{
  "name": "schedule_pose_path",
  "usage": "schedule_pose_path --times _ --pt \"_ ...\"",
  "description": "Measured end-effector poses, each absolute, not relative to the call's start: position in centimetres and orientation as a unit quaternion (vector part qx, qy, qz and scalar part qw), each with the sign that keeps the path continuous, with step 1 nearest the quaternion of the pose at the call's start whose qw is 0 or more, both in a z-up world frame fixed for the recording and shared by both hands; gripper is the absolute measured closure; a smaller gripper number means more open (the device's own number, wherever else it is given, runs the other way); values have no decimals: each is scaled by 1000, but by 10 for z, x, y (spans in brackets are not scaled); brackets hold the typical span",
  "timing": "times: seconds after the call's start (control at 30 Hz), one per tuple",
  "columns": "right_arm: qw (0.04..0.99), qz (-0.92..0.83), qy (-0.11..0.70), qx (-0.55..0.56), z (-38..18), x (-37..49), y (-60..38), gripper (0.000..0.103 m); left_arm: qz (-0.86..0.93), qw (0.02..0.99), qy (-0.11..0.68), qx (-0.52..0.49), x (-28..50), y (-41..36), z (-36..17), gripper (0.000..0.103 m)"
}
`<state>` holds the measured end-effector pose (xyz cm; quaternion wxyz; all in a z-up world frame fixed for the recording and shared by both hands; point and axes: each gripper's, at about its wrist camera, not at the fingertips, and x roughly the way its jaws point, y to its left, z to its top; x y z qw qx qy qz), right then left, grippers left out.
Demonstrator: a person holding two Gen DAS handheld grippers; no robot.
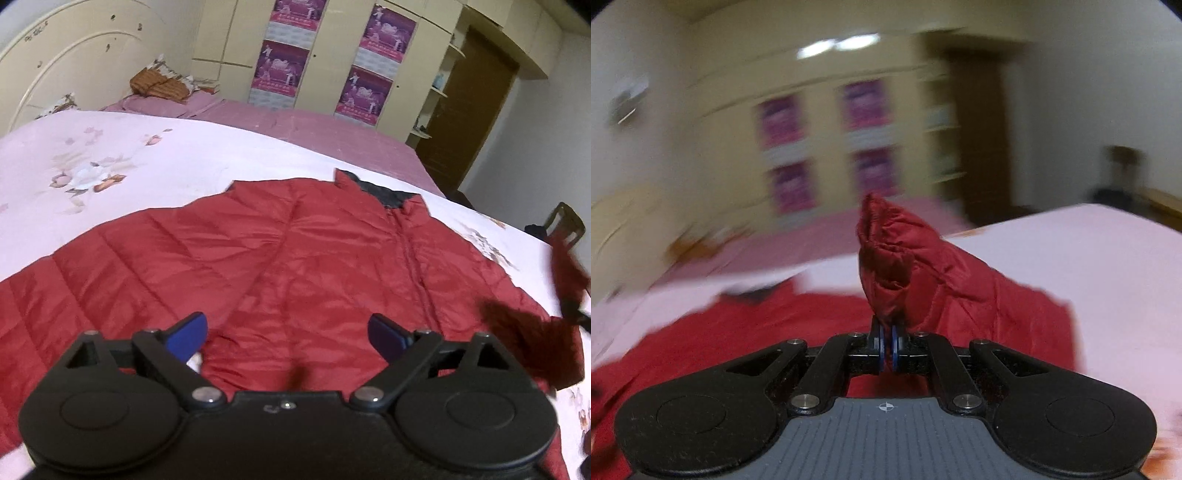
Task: Fold large clothes
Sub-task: 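Lift the cuff with the right tool and lay it across the jacket body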
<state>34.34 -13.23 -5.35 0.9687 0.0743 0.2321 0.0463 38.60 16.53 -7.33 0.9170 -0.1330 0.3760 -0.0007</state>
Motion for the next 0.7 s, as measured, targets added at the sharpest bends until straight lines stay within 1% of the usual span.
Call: schedule_pose_path --times 0.13,0.23,0.3,0.43,0.5,0.57,0.63,0.67,0.7 --pt "951 139 275 22 -82 346 -38 100 -4 914 377 -147 381 181 -77 10" --pt "939 171 299 10 -99 343 6 100 -12 912 377 -164 375 188 -78 13" --pt "932 190 310 0 -107 338 35 100 -19 909 377 -178 372 189 -80 14" --pt "914 235 331 -16 -122 342 65 99 -28 905 380 -189 370 187 -84 14" --pt "912 238 332 -39 -126 346 74 99 -32 904 380 -193 371 186 -85 12" --pt "914 236 326 -42 -115 354 69 98 -44 904 376 -200 376 183 -84 9" --pt "921 228 315 -27 -107 358 59 80 -61 902 373 -207 382 178 -83 9" --pt "928 215 305 -24 -101 357 50 49 -74 900 374 -212 387 172 -83 9" --pt "936 202 289 -22 -97 354 40 36 -85 898 375 -215 392 168 -84 9"
